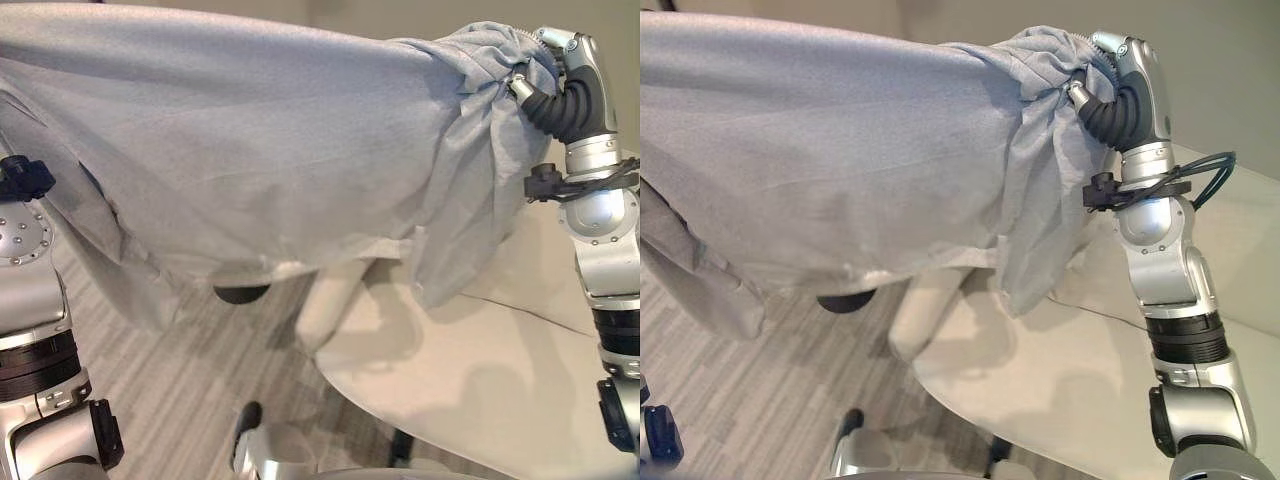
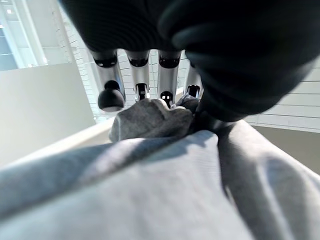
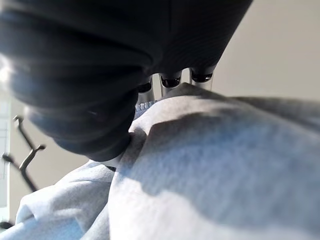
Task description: Hang the clothes on the sofa on the clothes rack.
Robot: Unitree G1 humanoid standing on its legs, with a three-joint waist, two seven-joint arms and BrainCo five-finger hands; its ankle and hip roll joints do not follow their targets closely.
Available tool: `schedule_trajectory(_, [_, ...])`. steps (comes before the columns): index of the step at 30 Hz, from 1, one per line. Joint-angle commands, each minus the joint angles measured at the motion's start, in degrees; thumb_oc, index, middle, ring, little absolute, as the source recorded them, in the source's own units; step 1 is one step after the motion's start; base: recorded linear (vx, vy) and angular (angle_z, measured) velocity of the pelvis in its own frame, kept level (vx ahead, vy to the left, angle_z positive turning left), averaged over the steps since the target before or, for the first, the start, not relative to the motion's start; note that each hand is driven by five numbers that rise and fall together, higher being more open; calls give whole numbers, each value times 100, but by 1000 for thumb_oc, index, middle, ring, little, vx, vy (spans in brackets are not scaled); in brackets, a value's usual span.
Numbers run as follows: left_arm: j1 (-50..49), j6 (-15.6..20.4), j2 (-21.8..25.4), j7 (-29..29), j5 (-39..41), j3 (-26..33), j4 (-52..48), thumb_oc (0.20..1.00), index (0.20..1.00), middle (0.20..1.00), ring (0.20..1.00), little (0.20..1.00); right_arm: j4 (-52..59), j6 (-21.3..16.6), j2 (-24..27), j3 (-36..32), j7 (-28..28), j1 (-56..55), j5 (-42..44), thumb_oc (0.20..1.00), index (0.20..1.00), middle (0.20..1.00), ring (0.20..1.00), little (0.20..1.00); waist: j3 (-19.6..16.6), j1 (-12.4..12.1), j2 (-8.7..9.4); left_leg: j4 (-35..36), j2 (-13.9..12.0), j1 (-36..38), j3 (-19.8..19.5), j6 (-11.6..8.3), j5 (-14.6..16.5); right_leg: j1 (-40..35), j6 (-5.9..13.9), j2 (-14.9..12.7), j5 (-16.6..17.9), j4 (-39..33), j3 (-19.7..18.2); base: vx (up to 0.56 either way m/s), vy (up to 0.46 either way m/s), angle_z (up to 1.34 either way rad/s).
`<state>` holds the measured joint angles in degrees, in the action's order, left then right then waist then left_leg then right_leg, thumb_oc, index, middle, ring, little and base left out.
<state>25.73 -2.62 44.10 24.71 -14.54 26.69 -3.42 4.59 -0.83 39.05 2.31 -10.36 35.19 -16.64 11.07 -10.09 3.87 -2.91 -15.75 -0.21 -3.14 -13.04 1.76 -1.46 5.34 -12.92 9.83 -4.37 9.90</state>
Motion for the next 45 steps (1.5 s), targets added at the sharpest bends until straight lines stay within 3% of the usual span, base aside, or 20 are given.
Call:
schedule_trajectory(1, [-105, 83, 478, 315, 140, 78, 18, 200, 200, 200, 200, 200, -121, -29, 121, -206, -349, 158, 150, 200, 200, 200, 200, 200, -732, -201, -211, 791, 307, 439, 104, 892, -612, 86, -296, 107, -388, -63, -215, -111, 640, 17])
schedule_trajectory(6, [124, 52, 824, 388, 133, -49, 140, 200, 200, 200, 200, 200, 45, 104, 116, -481, -426, 36, -34, 200, 200, 200, 200, 200, -612, -267, -100, 791, 835, 394, 192, 907, -277, 125, -273, -384, -274, -63, -43, -72, 379, 31])
schedule_trajectory(7, [108, 37, 851, 404, 111, -27, 131, 200, 200, 200, 200, 200, 61, 128, 99, -492, -435, 33, -52, 200, 200, 200, 200, 200, -563, -267, -108, 791, 883, 414, 219, 924, -297, 114, -256, -361, -234, -33, -61, -170, 538, 4])
schedule_trajectory(9, [506, 75, 801, 478, 188, -413, 246, 200, 200, 200, 200, 200, 34, 188, 145, -562, -563, 7, -93, 200, 200, 200, 200, 200, -301, -189, -198, 791, 1189, 277, 235, 1084, -408, -44, -312, 381, -372, 572, -561, -215, 374, -3])
schedule_trajectory(10, [506, 75, 801, 478, 188, -413, 246, 200, 200, 200, 200, 200, 34, 188, 145, -562, -563, 7, -93, 200, 200, 200, 200, 200, -301, -189, -198, 791, 1189, 277, 235, 1084, -408, -44, -312, 381, -372, 572, -561, -197, 204, 43])
schedule_trajectory(11, [773, 121, 822, 520, 237, -643, 348, 200, 200, 200, 200, 200, 41, 161, 287, -632, -606, -33, -74, 200, 200, 200, 200, 200, -309, -187, -103, 791, 1362, 137, 230, 1131, -465, -204, -320, 806, -454, 649, -632, -121, 114, 42])
schedule_trajectory(13, [814, 76, 807, 512, 201, -696, 360, 200, 200, 200, 200, 200, 10, 128, 511, -671, -683, -161, -103, 200, 200, 200, 200, 200, -382, -139, 85, 791, 1669, 57, 199, 1260, -414, -213, -389, 1353, -516, 448, -761, -74, 138, 30])
schedule_trajectory(15, [690, 37, 787, 520, 201, -591, 418, 200, 200, 200, 200, 200, -51, 123, 493, -713, -661, -202, -131, 200, 200, 200, 200, 200, -461, -125, 215, 791, 1767, 42, 131, 1282, -335, -264, -476, 1401, -570, 70, -718, 38, 23, 32])
schedule_trajectory(30, [398, 200, 654, 337, 259, -597, 131, 200, 200, 200, 200, 200, -203, -3, 321, -706, -500, -369, 80, 200, 200, 200, 200, 200, -563, -108, -100, 791, 1460, 86, 183, 1326, -706, -145, -408, 1474, -772, -63, -623, 4, -52, 1])
schedule_trajectory(32, [365, 205, 645, 312, 261, -579, 98, 200, 200, 200, 200, 200, -197, -12, 317, -724, -503, -384, 108, 200, 200, 200, 200, 200, -483, -132, -115, 510, 1442, 33, 182, 1280, -821, -170, -409, 1463, -767, -63, -612, -23, -17, 1])
schedule_trajectory(35, [311, 216, 588, 284, 246, -483, -17, 200, 200, 200, 200, 200, -151, -6, 332, -774, -511, -376, 118, 200, 200, 200, 200, 200, -330, -175, -120, 125, 1372, -246, 141, 1223, -680, -239, -399, 1412, -827, -63, -561, -25, -24, 4])
schedule_trajectory(36, [293, 210, 610, 264, 254, -470, -51, 200, 200, 200, 200, 200, -120, -1, 348, -842, -529, -367, 111, 200, 200, 200, 200, 200, -287, -216, -95, 237, 1274, -509, 150, 1262, -569, -277, -412, 1373, -871, -63, -538, 68, -1, 12])
schedule_trajectory(37, [253, 189, 640, 241, 254, -471, -30, 200, 200, 200, 200, 200, -119, -1, 368, -897, -557, -384, 86, 200, 200, 200, 200, 200, -227, -298, -67, 496, 1161, -772, 109, 1274, -673, -353, -421, 1369, -855, -63, -548, 68, -2, 11])
schedule_trajectory(39, [269, 190, 645, 241, 257, -484, -25, 200, 200, 200, 200, 200, -117, -4, 367, -913, -556, -392, 85, 200, 200, 200, 200, 200, -242, -312, -60, 575, 1152, -759, 115, 1268, -732, -327, -426, 1375, -845, -63, -554, 52, 24, 3])
schedule_trajectory(42, [346, 212, 601, 185, 264, -584, -59, 200, 200, 200, 200, 200, -150, 17, 395, -1014, -652, -425, 113, 200, 200, 200, 200, 200, -69, -413, -48, 791, 1109, -1290, 257, 1174, -559, -595, -457, 1333, -872, -63, -562, 162, 132, 4])
schedule_trajectory(45, [342, 199, 615, 81, 164, -596, -162, 200, 200, 200, 200, 200, -86, 27, 369, -1039, -620, -518, 133, 200, 200, 200, 200, 200, -370, -361, -141, 791, 1072, -969, 267, 1077, -782, -679, -499, 1224, -780, -63, -614, 266, 313, -10])
